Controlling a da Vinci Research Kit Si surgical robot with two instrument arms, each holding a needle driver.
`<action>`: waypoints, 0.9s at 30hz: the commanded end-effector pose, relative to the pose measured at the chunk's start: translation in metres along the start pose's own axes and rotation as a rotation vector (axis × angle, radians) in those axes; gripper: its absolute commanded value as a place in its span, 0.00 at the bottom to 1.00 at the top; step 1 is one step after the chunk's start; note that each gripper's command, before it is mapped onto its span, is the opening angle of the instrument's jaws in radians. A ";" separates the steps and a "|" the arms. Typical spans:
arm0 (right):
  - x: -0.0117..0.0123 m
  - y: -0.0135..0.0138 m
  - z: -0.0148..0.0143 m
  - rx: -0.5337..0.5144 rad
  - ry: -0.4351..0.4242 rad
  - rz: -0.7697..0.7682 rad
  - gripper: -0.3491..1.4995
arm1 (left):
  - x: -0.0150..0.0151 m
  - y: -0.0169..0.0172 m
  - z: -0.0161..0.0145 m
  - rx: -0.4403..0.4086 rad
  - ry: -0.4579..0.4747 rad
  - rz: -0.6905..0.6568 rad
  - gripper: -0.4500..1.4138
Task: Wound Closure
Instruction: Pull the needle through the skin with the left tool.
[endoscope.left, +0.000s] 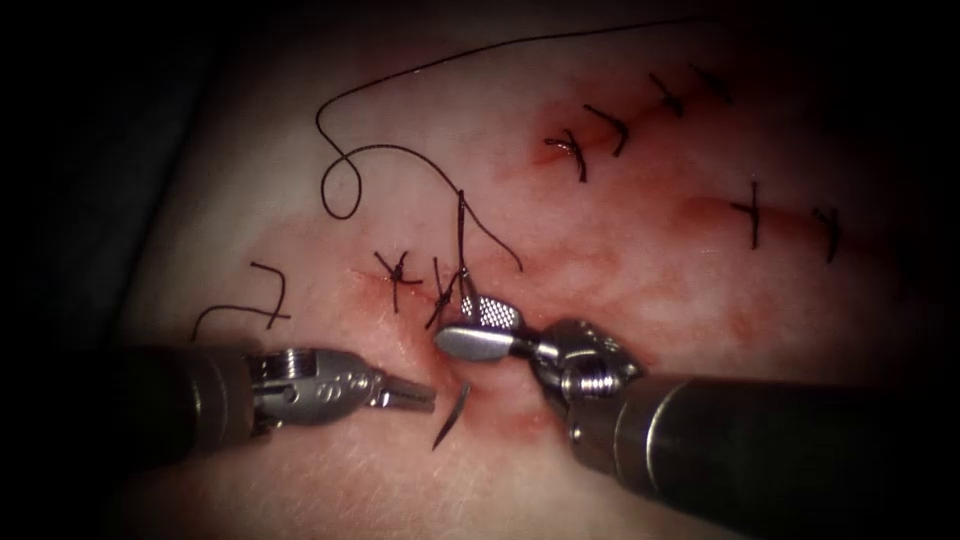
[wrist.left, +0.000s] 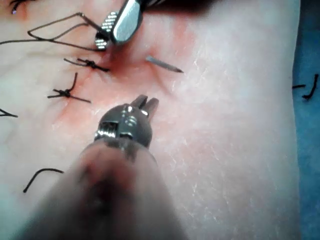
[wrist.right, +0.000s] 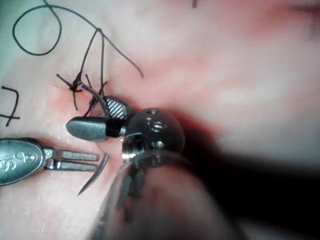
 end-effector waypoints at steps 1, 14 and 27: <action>0.0006 0.0012 -0.0001 -0.004 -0.003 -0.005 0.77 | -0.0004 -0.0002 0.0006 0.001 0.025 0.001 0.15; 0.0053 0.0039 -0.0042 -0.037 -0.027 -0.083 0.69 | 0.0008 -0.0027 0.0016 -0.001 0.203 0.032 0.41; 0.0061 0.0065 -0.0063 -0.047 -0.034 -0.102 0.64 | 0.0033 -0.0031 0.0040 -0.096 0.270 0.119 0.35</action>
